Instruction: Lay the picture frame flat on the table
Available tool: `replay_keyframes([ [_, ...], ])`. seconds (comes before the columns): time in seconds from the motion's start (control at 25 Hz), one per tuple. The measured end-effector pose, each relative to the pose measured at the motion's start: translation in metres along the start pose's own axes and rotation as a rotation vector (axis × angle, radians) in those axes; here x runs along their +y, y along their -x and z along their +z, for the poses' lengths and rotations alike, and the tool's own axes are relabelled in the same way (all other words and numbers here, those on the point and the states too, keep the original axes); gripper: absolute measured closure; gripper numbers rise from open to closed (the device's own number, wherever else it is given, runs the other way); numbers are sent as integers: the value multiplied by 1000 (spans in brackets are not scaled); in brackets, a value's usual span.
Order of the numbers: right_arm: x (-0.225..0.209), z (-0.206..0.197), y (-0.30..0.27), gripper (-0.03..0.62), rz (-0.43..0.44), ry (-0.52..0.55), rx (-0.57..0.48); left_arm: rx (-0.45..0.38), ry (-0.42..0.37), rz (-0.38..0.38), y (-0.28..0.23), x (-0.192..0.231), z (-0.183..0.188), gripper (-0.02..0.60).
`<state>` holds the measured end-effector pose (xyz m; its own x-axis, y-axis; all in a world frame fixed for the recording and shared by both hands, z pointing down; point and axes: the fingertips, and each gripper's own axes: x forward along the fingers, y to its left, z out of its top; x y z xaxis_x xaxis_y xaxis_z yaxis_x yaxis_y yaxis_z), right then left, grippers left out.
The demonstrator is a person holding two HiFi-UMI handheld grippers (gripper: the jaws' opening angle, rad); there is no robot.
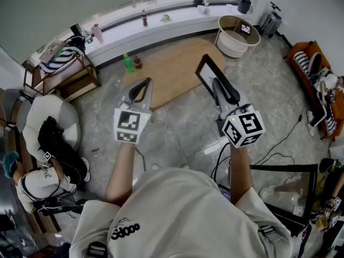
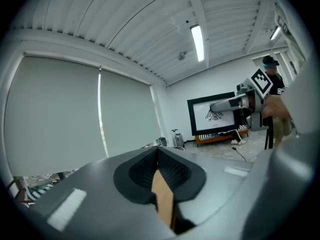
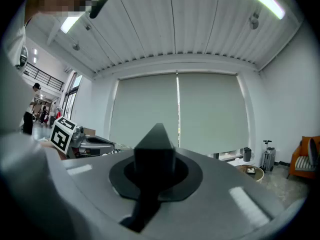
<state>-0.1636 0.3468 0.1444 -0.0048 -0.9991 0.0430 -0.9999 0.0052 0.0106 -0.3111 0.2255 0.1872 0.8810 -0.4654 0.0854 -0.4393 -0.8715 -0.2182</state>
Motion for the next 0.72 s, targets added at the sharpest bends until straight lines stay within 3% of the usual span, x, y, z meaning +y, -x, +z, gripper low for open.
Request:
replay_keyframes([
  [0.72,-39,-20,10,580,-9,2,33,33,-11,13,-19,-28,-6,572],
])
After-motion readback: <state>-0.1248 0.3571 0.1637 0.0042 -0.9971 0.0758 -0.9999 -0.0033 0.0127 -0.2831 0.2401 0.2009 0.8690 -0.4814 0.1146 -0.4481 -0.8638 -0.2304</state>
